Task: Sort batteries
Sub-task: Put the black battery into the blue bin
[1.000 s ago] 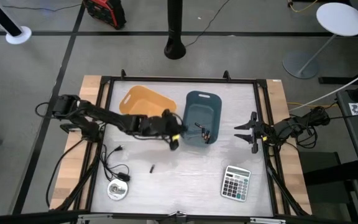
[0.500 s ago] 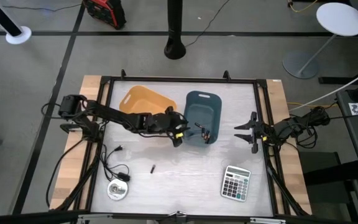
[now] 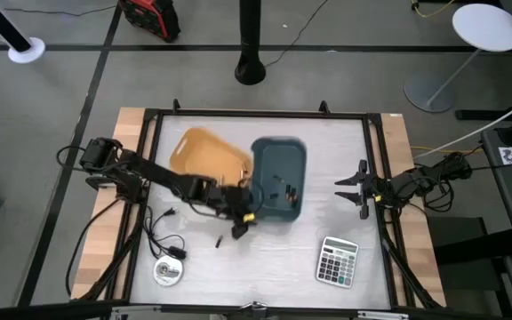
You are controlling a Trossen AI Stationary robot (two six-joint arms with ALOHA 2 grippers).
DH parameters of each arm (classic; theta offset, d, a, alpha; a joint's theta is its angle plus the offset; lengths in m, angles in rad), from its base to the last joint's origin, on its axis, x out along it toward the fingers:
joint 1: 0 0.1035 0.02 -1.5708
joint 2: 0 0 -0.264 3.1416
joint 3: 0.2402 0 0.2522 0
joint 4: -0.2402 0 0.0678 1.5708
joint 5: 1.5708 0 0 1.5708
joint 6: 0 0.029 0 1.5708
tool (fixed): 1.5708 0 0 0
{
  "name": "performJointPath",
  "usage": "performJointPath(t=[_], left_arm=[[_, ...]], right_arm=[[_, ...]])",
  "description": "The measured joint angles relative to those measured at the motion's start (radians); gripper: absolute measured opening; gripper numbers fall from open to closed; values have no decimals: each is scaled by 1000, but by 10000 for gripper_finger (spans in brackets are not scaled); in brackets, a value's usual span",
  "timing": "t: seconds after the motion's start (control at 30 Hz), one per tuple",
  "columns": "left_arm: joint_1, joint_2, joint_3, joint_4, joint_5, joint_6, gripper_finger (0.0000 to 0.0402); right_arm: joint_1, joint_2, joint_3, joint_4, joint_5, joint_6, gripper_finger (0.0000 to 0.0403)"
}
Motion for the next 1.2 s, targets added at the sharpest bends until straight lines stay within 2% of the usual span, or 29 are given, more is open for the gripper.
performJointPath(t=[0.1,0.2,0.47,0.77,0.97,1.1,1.2], left_arm=[[-51,3,-5,-50,26,-64,141],[-75,2,-3,-13,20,-62,141],[-17,-37,-3,54,8,-35,141],[11,-184,-3,49,13,55,141],[-79,-254,-3,-26,37,-23,140],[-175,-255,-3,-69,35,-133,140],[-237,-245,-3,-113,-10,-253,140]], right_arm=[[0,0,0,-3,0,0,145],[0,0,0,-5,0,0,145],[0,0,0,-7,0,0,145],[0,0,0,-25,0,0,145],[0,0,0,-26,0,0,145],[0,0,0,-25,0,0,145],[0,0,0,-25,0,0,145]])
